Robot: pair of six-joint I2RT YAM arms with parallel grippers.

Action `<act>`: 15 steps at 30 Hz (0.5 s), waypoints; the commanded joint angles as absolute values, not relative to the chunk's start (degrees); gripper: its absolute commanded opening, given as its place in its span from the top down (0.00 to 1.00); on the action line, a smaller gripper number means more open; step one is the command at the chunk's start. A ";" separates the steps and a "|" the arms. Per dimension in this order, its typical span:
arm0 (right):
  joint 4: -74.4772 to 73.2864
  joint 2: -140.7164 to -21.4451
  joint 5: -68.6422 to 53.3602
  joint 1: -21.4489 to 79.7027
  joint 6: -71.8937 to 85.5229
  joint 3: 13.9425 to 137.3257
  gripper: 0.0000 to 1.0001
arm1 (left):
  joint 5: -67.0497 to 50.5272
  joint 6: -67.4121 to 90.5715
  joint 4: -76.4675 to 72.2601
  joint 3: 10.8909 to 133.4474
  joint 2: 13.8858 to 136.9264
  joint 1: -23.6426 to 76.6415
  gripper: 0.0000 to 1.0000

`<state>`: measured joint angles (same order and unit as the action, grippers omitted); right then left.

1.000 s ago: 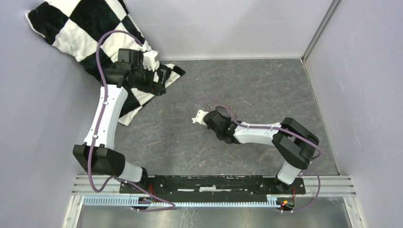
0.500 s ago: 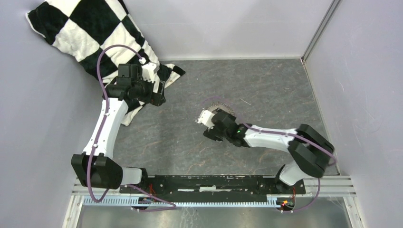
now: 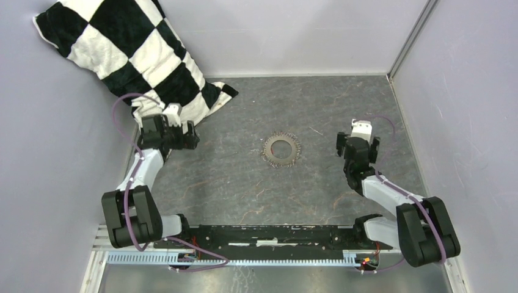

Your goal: Put the keys on the keyring

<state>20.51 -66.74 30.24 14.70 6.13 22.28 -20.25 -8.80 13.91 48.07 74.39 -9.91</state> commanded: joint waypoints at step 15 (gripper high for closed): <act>68.34 -73.17 37.67 7.39 -2.58 -1.50 0.02 | -21.79 2.31 -59.64 9.98 71.86 -12.13 0.00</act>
